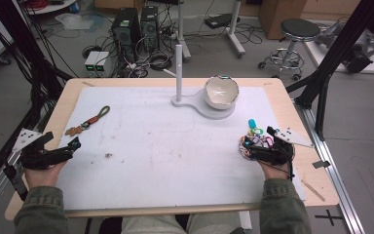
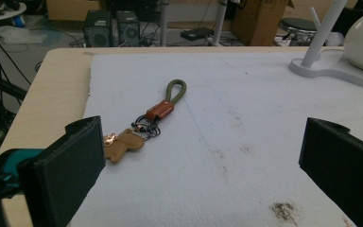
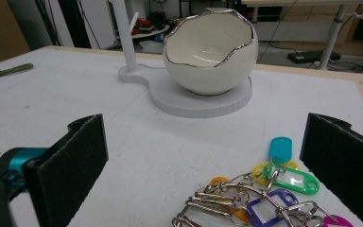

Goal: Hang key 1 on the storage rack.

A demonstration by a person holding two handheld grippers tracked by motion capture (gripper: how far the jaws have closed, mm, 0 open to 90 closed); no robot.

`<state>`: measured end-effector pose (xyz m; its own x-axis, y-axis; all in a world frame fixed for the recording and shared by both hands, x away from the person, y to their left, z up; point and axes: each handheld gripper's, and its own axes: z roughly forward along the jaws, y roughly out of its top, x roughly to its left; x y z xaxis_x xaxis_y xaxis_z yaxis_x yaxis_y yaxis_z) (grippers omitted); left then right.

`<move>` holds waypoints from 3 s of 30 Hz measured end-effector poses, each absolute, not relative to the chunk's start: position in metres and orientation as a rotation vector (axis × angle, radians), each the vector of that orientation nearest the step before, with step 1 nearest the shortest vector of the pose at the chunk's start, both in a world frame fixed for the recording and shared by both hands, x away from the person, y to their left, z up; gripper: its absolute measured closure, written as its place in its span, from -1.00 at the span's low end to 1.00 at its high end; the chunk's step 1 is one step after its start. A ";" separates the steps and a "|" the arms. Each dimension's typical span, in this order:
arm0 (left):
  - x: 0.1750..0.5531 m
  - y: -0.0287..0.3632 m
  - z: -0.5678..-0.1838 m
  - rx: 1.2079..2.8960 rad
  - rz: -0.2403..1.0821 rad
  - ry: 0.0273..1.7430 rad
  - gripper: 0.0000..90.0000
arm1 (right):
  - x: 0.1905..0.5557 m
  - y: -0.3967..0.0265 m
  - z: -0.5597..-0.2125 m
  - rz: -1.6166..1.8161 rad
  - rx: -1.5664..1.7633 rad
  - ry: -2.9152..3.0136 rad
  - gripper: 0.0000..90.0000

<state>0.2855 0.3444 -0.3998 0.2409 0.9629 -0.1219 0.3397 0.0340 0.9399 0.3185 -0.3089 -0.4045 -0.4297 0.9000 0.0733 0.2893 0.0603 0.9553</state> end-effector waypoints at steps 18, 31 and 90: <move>0.294 0.342 -0.397 1.546 0.707 1.288 -0.96 | 0.317 -0.309 -0.404 1.397 1.184 1.768 -0.98; 0.311 0.339 -0.391 1.589 0.720 1.276 -0.96 | 0.316 -0.308 -0.403 1.396 1.186 1.774 -0.98; 0.431 0.333 -0.411 1.914 0.563 1.370 -0.92 | 0.317 -0.310 -0.403 1.402 1.210 1.746 -0.98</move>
